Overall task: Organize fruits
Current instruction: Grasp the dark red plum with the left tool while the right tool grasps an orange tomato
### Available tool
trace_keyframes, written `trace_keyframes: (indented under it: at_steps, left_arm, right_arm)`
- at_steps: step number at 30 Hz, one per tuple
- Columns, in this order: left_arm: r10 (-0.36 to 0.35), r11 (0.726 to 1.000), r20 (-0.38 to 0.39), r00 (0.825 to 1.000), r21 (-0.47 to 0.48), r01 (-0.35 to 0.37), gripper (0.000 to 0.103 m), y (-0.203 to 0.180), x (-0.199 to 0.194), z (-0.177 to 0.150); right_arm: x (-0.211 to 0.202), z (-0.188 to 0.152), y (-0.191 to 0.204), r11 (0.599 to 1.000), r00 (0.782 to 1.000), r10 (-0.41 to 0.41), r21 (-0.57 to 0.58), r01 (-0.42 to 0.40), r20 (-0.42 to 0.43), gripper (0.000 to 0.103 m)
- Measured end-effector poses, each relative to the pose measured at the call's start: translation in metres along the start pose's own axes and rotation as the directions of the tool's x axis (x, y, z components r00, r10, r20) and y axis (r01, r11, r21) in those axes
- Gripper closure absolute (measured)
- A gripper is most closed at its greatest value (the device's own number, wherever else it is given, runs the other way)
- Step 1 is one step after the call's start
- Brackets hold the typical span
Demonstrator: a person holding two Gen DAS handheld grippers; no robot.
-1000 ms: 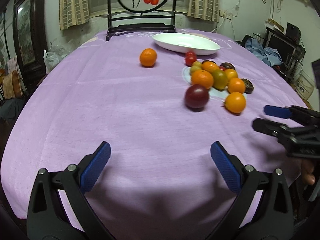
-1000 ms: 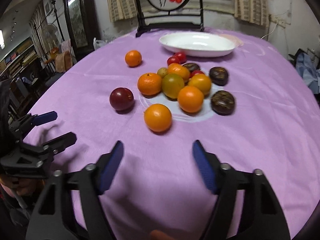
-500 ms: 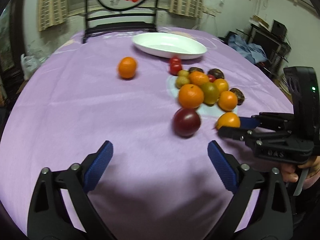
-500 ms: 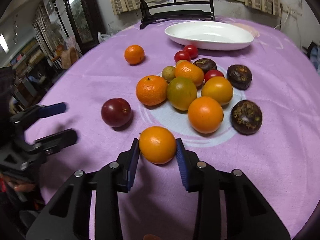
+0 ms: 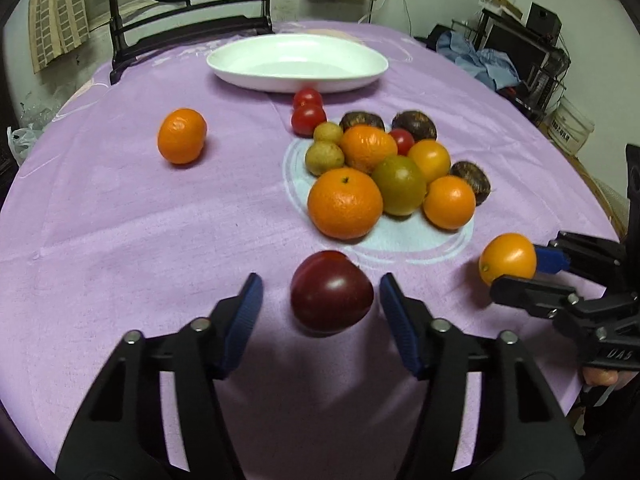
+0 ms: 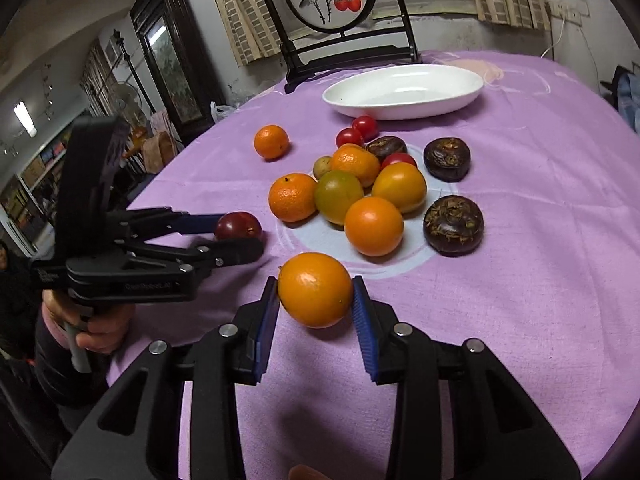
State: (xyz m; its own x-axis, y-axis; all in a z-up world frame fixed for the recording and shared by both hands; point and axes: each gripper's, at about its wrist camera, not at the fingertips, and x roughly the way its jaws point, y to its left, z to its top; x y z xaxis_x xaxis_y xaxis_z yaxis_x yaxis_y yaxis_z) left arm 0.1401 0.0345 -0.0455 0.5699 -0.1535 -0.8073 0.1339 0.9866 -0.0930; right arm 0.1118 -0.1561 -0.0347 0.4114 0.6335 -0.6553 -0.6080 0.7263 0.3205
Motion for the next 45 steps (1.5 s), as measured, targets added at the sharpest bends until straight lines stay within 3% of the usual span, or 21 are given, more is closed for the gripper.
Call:
trace_keyframes:
  at_steps: [4,7,10,14,18,21,23,26,31,33,34,37,41,45]
  left_arm:
    - [-0.026,1.000,-0.002,1.000,0.000,0.026,0.063,0.000,-0.001,-0.002]
    - [-0.030,1.000,-0.003,1.000,0.005,0.030,0.064,0.000,-0.003,-0.003]
    - [-0.095,0.995,0.019,0.995,-0.026,0.095,0.064,0.007,-0.014,0.007]
    - [-0.065,0.997,0.130,0.989,-0.028,0.069,0.064,0.012,-0.030,0.050]
    - [-0.007,0.997,0.191,0.982,-0.068,0.021,0.064,0.020,-0.008,0.124]
    - [0.056,0.993,0.177,0.983,-0.109,-0.037,0.064,0.025,0.021,0.164]
    - [0.049,0.990,0.151,0.987,-0.136,-0.029,0.064,0.031,0.045,0.183]
    - [0.066,0.986,0.094,0.993,-0.158,-0.050,0.064,0.040,0.074,0.195]
    - [0.083,0.981,0.027,0.996,-0.179,-0.077,0.063,0.052,0.104,0.202]
    - [0.079,0.980,0.017,0.997,-0.187,-0.074,0.059,0.053,0.105,0.204]
    - [0.084,0.978,0.019,0.996,-0.194,-0.079,0.044,0.054,0.103,0.204]
    - [0.144,0.966,0.071,0.987,-0.224,-0.125,0.017,0.058,0.078,0.204]
    - [0.175,0.956,0.118,0.978,-0.258,-0.139,0.008,0.063,0.035,0.205]
    - [0.192,0.943,0.164,0.968,-0.305,-0.135,0.003,0.078,-0.003,0.182]
  right_arm:
    - [-0.001,0.000,0.004,1.000,1.000,0.012,-0.020,-0.011,0.008,0.066]
    - [-0.003,0.002,0.003,0.999,0.999,0.035,-0.023,-0.035,0.009,0.066]
    - [-0.013,0.017,0.000,0.999,0.998,0.031,-0.041,-0.029,0.050,0.066]
    - [-0.020,0.072,-0.017,0.999,0.984,-0.028,-0.011,0.030,0.178,0.066]
    - [0.021,0.144,-0.052,0.983,0.958,-0.181,0.071,0.170,0.221,0.066]
    - [0.060,0.175,-0.073,0.971,0.957,-0.233,0.095,0.219,0.174,0.066]
    - [0.089,0.190,-0.086,0.966,0.961,-0.247,0.107,0.235,0.122,0.066]
    - [0.118,0.196,-0.099,0.967,0.972,-0.231,0.120,0.225,0.043,0.066]
    - [0.137,0.197,-0.101,0.966,0.970,-0.243,0.087,0.244,-0.017,0.065]
    - [0.134,0.197,-0.100,0.971,0.975,-0.222,0.086,0.223,-0.022,0.056]
    - [0.130,0.199,-0.100,0.970,0.975,-0.222,0.097,0.223,-0.019,0.049]
    - [0.108,0.200,-0.104,0.971,0.982,-0.187,0.151,0.184,0.007,0.041]
    - [0.080,0.186,-0.099,0.976,0.984,-0.177,0.129,0.174,0.013,0.041]
    - [0.064,0.157,-0.090,0.972,0.972,-0.233,0.034,0.233,0.011,0.041]
